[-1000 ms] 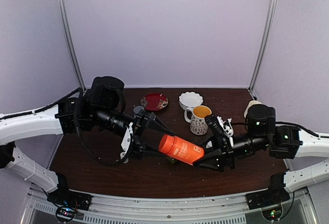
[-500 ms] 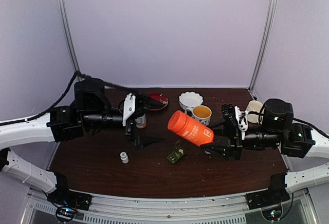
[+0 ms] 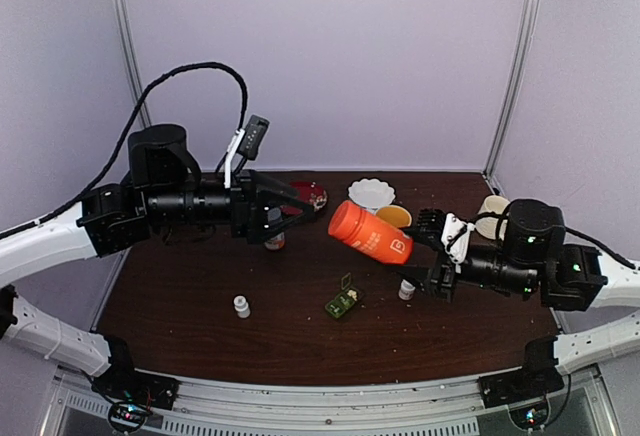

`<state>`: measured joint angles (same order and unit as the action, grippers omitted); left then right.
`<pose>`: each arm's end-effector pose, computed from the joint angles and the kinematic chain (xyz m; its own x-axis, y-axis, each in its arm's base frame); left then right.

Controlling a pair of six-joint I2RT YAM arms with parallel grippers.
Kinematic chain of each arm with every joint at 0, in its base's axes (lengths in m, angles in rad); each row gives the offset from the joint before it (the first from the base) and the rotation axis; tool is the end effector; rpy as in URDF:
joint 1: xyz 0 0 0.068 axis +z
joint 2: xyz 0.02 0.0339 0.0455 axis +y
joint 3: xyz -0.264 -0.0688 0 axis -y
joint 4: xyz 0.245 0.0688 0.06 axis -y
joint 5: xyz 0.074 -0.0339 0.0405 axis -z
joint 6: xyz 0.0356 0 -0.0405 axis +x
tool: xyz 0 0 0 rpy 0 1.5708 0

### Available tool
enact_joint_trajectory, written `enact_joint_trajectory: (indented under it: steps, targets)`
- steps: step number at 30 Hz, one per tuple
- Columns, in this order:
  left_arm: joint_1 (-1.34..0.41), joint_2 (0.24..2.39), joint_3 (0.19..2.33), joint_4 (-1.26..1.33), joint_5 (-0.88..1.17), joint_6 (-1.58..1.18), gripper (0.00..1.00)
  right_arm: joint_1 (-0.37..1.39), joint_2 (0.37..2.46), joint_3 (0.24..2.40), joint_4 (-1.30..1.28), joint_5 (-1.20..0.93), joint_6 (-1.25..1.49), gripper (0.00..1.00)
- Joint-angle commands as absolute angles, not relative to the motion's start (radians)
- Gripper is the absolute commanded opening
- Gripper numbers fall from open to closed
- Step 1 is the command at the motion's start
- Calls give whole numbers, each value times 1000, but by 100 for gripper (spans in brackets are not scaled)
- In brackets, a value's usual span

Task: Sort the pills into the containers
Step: Screw the lid of the pill bottle onto the pill bottle.

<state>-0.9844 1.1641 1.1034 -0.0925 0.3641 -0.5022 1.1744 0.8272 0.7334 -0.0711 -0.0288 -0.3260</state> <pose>0.1387 -0.2317 0.3846 -0.5424 0.0036 -0.8401 0.8123 0.2575 -0.5234 0.0759 0.1839 0.3266 0.2388 -0.2587 -0.9360 -0.9042 0.2923 -0.3114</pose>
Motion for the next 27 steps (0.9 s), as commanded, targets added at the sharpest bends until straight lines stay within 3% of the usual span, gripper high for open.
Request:
enact_joint_trajectory:
  steps: [1, 13, 22, 27]
  targets:
    - [-981, 1182, 1109, -34, 491, -738, 97, 1218, 864, 782, -14, 72, -403, 0]
    - [-983, 1246, 1136, -126, 527, -794, 97, 1274, 970, 860, -41, 129, -451, 0]
    - [-983, 1254, 1128, -123, 530, -804, 88, 1279, 1007, 890, -88, 153, -459, 0]
    - [-983, 1260, 1127, -122, 533, -802, 77, 1281, 1023, 900, -108, 167, -461, 0]
